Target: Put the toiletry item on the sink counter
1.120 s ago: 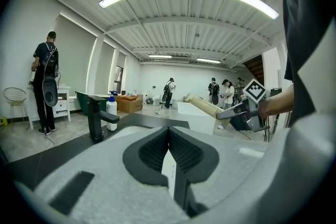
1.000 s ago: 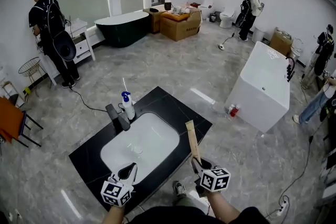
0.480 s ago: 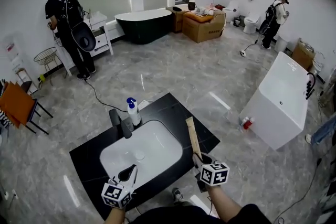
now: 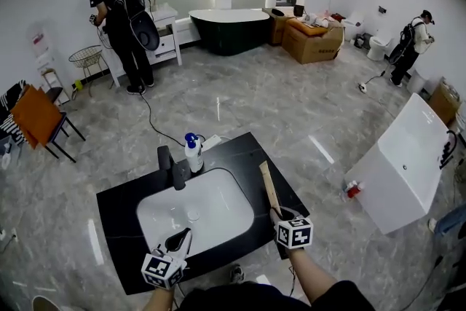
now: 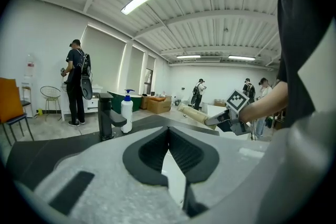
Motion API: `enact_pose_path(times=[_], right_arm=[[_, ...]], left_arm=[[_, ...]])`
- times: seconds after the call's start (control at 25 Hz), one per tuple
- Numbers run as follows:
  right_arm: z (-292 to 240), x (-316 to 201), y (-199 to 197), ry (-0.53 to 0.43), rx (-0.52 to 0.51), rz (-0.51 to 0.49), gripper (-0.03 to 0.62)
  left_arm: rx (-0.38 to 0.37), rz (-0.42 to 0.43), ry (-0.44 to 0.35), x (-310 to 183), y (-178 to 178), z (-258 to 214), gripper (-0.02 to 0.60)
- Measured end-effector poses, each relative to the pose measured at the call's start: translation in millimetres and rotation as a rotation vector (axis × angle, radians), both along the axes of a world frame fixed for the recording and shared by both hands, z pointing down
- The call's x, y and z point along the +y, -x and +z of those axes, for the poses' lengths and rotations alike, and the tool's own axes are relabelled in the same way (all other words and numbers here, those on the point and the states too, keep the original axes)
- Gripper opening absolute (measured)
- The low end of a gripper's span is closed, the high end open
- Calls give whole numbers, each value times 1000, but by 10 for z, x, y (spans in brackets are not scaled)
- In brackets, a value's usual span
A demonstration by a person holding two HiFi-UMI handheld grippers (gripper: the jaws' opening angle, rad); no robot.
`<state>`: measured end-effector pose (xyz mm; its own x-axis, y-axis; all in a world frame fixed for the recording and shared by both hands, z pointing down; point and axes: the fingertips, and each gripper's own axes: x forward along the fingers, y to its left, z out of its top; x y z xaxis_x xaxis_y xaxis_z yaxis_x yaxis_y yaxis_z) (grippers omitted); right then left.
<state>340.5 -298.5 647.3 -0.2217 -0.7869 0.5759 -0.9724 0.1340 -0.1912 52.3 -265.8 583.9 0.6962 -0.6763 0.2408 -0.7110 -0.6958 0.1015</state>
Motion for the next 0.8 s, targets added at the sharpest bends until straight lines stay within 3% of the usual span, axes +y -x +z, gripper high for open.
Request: enact_pose_path(times=[0.32, 0.8], right_arm=[[282, -409, -68, 63, 106, -88, 46], [546, -887, 26, 123, 151, -177, 46]], left_arm=[[-3, -65, 3, 5, -12, 6, 8], [-21, -115, 13, -8, -24, 48, 8]])
